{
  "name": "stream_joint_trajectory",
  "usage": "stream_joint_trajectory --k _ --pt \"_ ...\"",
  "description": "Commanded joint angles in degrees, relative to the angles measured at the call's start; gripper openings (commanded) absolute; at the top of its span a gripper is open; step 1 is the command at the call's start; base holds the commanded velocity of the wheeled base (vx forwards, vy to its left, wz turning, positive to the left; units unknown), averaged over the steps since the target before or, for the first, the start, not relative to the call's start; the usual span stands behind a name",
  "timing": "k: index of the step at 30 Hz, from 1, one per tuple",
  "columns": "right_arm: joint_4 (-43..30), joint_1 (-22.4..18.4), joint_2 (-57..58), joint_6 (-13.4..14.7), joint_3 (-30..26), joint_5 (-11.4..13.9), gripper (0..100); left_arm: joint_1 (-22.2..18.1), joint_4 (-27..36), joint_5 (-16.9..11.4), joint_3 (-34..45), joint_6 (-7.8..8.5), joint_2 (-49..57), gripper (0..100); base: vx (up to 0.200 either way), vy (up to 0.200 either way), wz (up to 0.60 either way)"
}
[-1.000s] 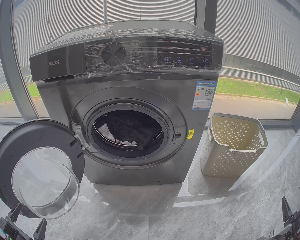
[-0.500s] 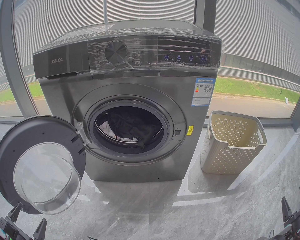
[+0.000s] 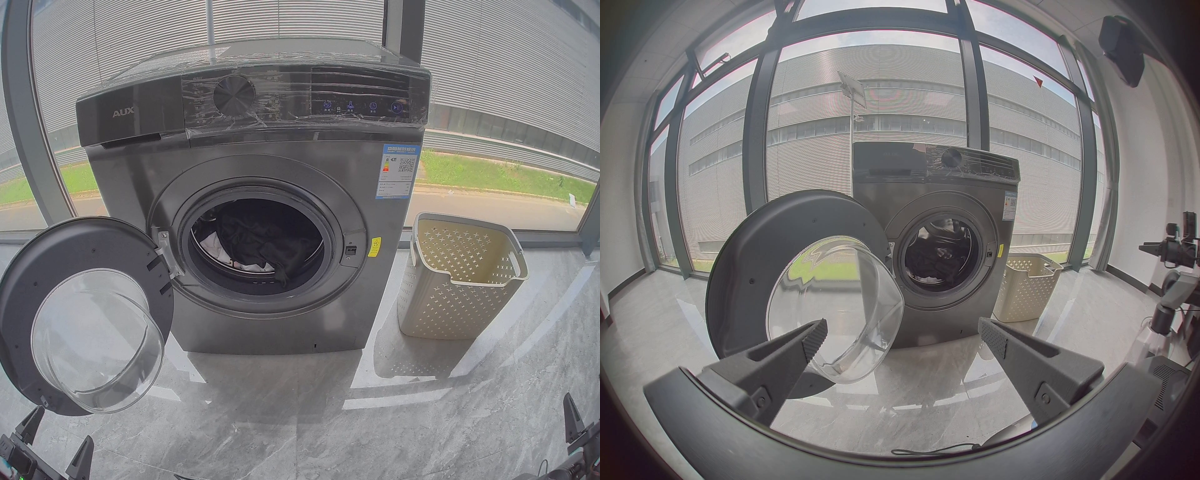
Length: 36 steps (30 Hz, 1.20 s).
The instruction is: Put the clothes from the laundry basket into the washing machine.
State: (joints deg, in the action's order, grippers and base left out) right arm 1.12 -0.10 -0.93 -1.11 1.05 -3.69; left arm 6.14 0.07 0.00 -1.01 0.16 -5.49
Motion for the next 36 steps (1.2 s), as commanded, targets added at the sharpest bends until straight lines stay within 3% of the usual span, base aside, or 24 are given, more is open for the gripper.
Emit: stream_joint_trajectory --k 1,36 --pt "0.02 0.01 0.93 -0.03 0.01 0.09 100 0.01 0.01 0.00 0.92 0.02 -0.05 100 0.000 0.200 0.00" --pt "0.11 0.01 0.93 -0.03 0.01 0.00 100 0.01 0.01 0.09 0.92 0.02 -0.05 100 0.000 0.189 0.00"
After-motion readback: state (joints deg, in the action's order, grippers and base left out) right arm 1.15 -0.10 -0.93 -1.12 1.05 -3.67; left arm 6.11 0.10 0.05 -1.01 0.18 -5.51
